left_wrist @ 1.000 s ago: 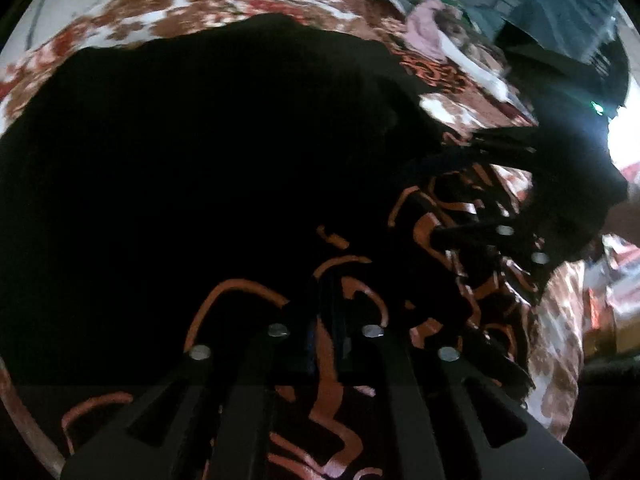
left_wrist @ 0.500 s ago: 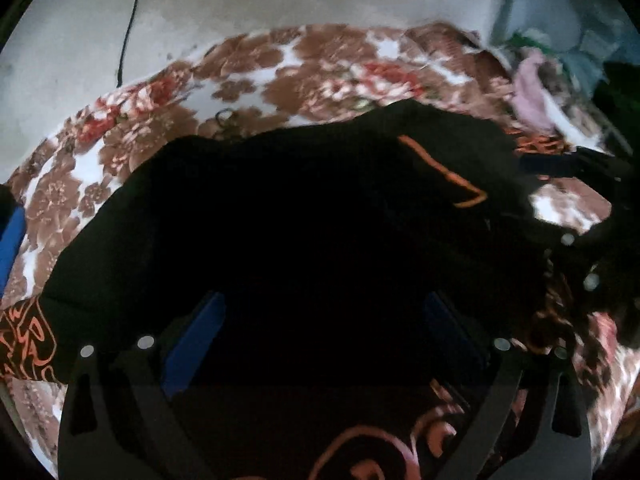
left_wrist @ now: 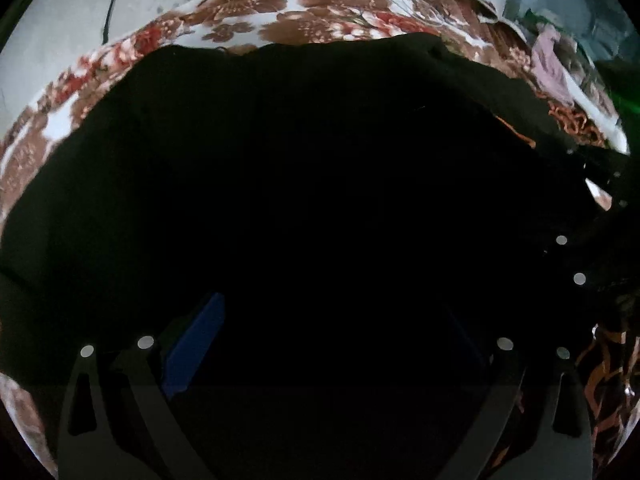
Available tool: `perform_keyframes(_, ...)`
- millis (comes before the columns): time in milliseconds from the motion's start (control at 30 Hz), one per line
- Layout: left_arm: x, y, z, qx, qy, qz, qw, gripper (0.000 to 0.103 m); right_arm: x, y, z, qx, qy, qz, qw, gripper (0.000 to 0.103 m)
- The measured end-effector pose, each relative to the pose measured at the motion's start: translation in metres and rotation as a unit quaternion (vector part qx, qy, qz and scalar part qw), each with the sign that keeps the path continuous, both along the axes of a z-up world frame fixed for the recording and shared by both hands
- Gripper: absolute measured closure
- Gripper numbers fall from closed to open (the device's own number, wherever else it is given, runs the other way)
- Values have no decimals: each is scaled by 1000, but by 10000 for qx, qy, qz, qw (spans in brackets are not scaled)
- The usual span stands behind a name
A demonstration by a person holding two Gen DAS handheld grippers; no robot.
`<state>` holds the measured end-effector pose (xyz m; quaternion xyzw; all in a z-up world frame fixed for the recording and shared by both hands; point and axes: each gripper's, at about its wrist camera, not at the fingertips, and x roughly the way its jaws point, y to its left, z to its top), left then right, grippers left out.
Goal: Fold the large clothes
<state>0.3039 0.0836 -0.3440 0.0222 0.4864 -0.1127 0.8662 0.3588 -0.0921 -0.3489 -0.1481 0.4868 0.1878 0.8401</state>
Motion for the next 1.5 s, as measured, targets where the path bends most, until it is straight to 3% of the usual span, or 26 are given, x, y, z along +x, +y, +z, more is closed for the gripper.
perform_keyframes(167, 1, -2, 4, -4, 90, -65, 9999, 4, -2, 0, 5, -70, -97, 97, 9999, 5)
perform_keyframes(333, -16, 9, 41, 72, -112, 165, 9998, 5, -15, -3, 40, -15, -250, 24, 9997, 5)
perform_keyframes(533, -48, 33, 67, 244, -160, 377, 9989, 5, -38, 4, 72, 144, -89, -93, 9998, 5)
perform_keyframes(833, -119, 116, 102, 409, -169, 1189, 9919, 5, -79, 60, 104, 219, -147, 142, 9996, 5)
perform_keyframes(967, -143, 178, 109, 274, -119, 1838, 9825, 5, -90, 106, 111, 279, -155, 360, 9988, 5)
perform_keyframes(1100, -167, 263, 118, 79, -116, 2803, 9598, 5, -94, 160, 107, 290, -122, 624, 9976, 5)
perform_keyframes(1300, -183, 359, 110, 394, 8, 3562, 9336, 5, -87, 238, 93, 363, -99, 935, 9949, 5)
perform_keyframes(1333, -182, 375, 107, 617, 28, 3658, 9286, 5, -85, 247, 90, 352, -102, 959, 9947, 5)
perform_keyframes(1400, -179, 393, 105, 1014, -43, 3624, 9265, 5, -78, 269, 82, 304, -87, 1010, 9944, 5)
perform_keyframes(1500, -170, 422, 101, 1131, -159, 3680, 9228, 5, -69, 294, 71, 339, 15, 1018, 9942, 5)
